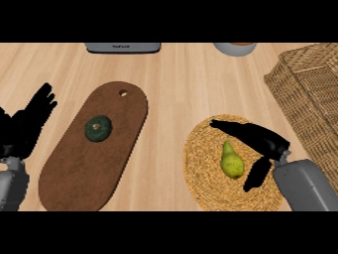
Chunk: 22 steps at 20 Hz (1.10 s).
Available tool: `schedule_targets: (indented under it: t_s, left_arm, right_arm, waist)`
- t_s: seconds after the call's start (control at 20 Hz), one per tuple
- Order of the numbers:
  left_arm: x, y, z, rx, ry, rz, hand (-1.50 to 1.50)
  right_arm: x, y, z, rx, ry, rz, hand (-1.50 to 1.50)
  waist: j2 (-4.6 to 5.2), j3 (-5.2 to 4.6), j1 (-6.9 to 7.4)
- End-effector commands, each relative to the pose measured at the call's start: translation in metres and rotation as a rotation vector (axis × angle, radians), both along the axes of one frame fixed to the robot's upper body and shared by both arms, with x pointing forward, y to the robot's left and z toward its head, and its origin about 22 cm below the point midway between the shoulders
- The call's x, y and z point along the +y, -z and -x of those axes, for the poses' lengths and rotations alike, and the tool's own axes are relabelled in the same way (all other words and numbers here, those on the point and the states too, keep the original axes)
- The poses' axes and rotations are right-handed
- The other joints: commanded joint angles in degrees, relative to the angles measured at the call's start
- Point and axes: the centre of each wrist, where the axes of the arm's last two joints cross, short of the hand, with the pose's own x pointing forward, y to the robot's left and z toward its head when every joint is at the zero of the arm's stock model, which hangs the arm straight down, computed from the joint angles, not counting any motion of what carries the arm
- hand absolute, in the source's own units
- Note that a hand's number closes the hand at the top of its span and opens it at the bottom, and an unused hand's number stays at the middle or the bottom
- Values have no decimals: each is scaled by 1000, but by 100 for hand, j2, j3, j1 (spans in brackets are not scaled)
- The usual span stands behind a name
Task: Pick the pear from the placemat and place it in the basket
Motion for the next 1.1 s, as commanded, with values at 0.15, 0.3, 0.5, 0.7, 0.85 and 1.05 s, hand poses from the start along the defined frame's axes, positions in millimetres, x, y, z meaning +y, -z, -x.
schedule_targets:
  t_s: [0.15, 0.3, 0.5, 0.7, 0.85, 1.05]
  left_arm:
    - [-8, 1, 8, 7, 0, 16, 0]
    - [-3, 3, -5, 15, 10, 4, 0]
    - [-15, -12, -12, -10, 23, 7, 0]
    - [-5, 2, 6, -5, 1, -1, 0]
    - [-6, -9, -8, -19, 2, -4, 0]
    - [0, 1, 2, -14, -18, -1, 0]
  right_arm:
    - [-13, 20, 6, -27, 3, 51, -150]
    - [19, 15, 1, -64, -116, 163, 150]
    - [-5, 33, -6, -69, -91, 137, 150]
    - [22, 47, -5, -75, -112, 140, 150]
    - [47, 22, -24, -50, 285, 163, 150]
    - [20, 16, -31, -73, 774, 157, 150]
  waist:
    - [1, 1, 2]
    - [11, -1, 3]
    - [9, 2, 10]
    - [8, 2, 33]
    - [25, -3, 24]
    - [25, -26, -131]
